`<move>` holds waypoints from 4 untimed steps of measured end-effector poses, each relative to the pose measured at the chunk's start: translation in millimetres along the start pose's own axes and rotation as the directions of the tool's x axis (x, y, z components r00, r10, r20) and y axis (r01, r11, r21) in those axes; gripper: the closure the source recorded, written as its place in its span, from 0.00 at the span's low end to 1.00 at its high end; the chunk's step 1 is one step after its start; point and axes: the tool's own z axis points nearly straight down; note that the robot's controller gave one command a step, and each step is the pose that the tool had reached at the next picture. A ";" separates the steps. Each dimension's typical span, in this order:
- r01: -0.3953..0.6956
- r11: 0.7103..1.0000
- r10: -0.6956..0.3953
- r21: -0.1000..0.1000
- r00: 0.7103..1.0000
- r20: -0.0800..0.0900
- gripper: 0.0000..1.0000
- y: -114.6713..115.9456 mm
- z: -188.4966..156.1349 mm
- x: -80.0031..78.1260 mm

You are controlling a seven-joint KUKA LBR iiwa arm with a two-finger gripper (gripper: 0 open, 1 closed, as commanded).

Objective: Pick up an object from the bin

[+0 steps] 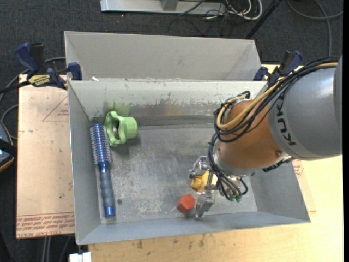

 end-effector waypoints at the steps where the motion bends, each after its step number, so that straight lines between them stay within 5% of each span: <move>1: 0.050 0.999 -0.050 -0.007 0.999 0.013 0.00 -4.2 25.2 -0.8; 3: 0.034 0.999 -0.034 0.000 0.999 0.020 0.00 13.1 24.3 5.6; 4: 0.036 0.999 -0.036 -0.003 0.999 0.004 1.00 15.6 25.9 10.2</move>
Offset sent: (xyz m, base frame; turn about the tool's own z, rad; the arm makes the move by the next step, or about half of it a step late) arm -0.0044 -0.0072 -0.0301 -0.0508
